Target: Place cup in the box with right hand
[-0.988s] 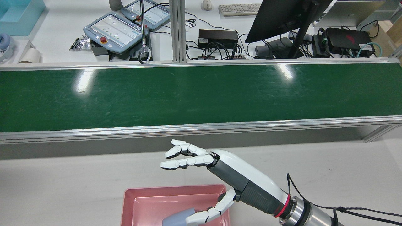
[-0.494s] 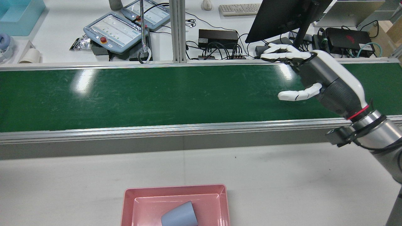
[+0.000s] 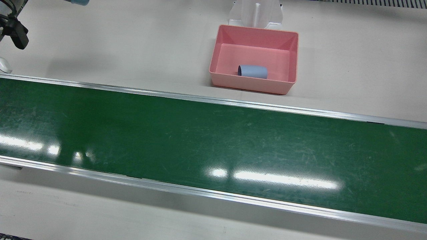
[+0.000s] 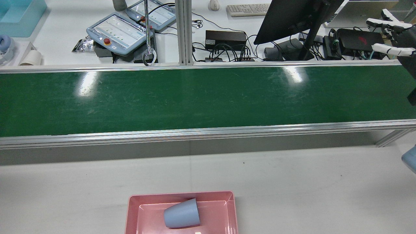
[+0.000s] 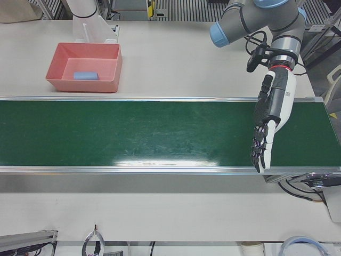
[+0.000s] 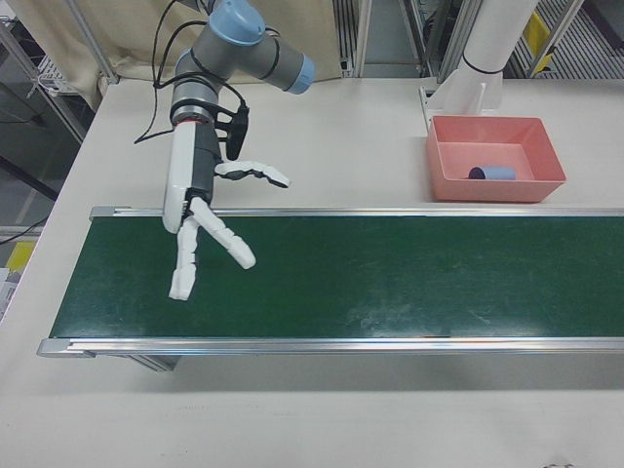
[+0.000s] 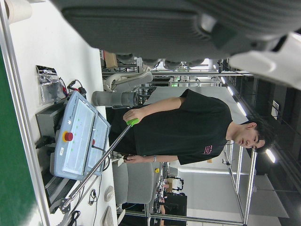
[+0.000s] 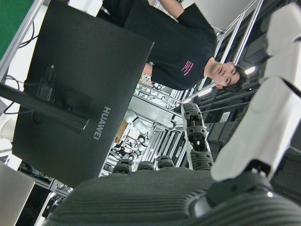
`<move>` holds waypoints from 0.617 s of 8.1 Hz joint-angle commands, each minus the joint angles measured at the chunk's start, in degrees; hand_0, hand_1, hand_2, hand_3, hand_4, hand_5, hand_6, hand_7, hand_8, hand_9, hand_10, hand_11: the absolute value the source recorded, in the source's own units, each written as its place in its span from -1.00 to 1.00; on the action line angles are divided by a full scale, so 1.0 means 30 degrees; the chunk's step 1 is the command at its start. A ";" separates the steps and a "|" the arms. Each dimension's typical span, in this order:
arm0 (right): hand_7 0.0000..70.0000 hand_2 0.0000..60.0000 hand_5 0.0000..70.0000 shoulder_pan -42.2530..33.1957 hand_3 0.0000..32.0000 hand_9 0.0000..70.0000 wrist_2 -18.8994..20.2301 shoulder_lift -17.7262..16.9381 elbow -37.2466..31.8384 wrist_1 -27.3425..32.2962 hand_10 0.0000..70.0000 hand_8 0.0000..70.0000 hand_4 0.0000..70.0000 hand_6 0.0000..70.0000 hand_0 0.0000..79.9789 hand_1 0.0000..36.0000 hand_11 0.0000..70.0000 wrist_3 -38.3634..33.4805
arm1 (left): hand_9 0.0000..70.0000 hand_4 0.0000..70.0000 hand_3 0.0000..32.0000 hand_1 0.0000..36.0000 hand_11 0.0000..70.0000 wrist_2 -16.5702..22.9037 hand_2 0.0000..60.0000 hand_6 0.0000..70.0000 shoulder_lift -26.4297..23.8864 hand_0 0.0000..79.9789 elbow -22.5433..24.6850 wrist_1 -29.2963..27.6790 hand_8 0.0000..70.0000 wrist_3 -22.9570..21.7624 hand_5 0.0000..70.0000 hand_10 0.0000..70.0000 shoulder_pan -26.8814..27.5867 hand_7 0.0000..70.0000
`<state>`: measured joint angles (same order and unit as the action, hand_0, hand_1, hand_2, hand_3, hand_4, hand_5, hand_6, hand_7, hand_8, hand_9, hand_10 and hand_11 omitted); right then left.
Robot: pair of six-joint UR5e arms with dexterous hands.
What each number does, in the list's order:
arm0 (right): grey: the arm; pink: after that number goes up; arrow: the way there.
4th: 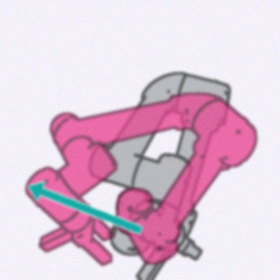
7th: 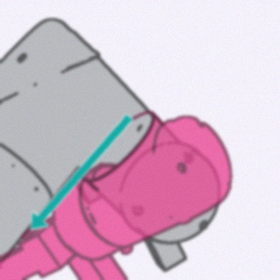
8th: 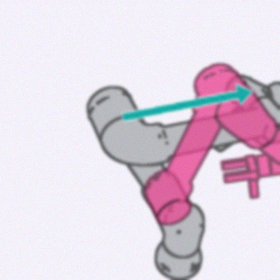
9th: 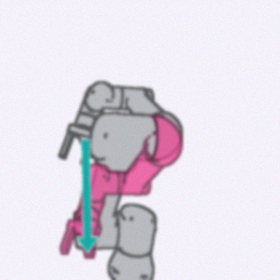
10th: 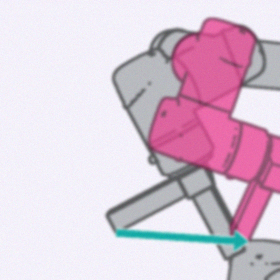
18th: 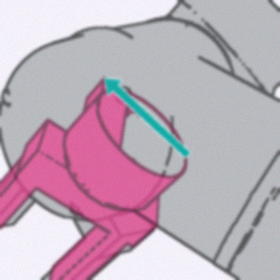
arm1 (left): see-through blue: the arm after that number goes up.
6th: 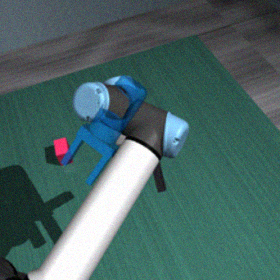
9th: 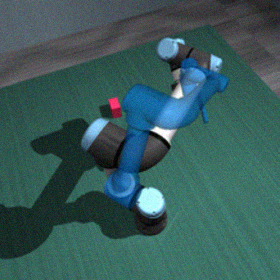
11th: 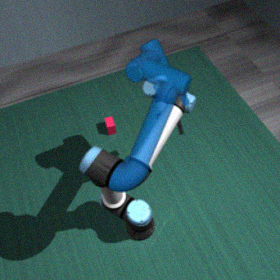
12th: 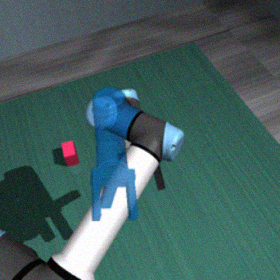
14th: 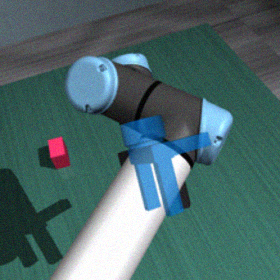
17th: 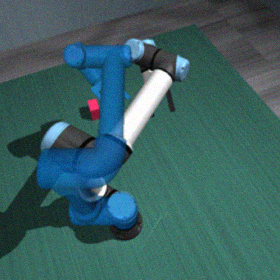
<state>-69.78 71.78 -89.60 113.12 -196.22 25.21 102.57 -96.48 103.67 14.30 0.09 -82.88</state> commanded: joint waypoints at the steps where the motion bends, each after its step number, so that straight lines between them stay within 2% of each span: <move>1: -0.89 -0.85 -0.93 -0.0795 -0.98 -0.98 0.1735 0.0072 -0.1348 0.0104 -0.99 -1.00 -0.93 -0.96 0.00 -0.72 -0.95 -0.0201 | -1.00 -1.00 -1.00 -1.00 -1.00 0.0000 -1.00 -1.00 -0.0009 -1.00 -0.0016 -0.0020 -1.00 0.0000 -1.00 -1.00 0.0000 -1.00; 2: -0.89 -0.68 -0.94 -0.0822 -1.00 -0.95 0.1823 -0.0016 -0.1290 0.0133 -0.98 -1.00 -0.91 -0.96 -0.12 -0.73 -0.94 -0.0318 | -1.00 -1.00 -1.00 -1.00 -1.00 0.0000 -1.00 -1.00 -0.0009 -1.00 -0.0016 -0.0020 -1.00 0.0000 -1.00 -1.00 0.0000 -1.00; 3: -0.89 -0.66 -0.93 -0.0852 -1.00 -0.95 0.1824 -0.0017 -0.1290 0.0133 -0.97 -1.00 -0.88 -0.95 -0.02 -0.62 -0.92 -0.0319 | -1.00 -1.00 -1.00 -1.00 -1.00 0.0000 -1.00 -1.00 -0.0009 -1.00 -0.0016 -0.0020 -1.00 0.0000 -1.00 -1.00 0.0000 -1.00; 5: -0.89 -0.88 -0.90 -0.0823 -1.00 -0.95 0.2757 0.0071 -0.1289 0.0133 -0.95 -1.00 -0.87 -0.95 0.13 -0.55 -0.89 -0.0348 | -1.00 -1.00 -1.00 -1.00 -1.00 0.0000 -1.00 -1.00 -0.0009 -1.00 -0.0191 -0.0107 -1.00 0.0000 -1.00 -1.00 0.0000 -1.00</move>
<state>-72.26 77.71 -89.57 109.38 -195.83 24.27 102.57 -96.50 103.53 14.20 0.09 -82.88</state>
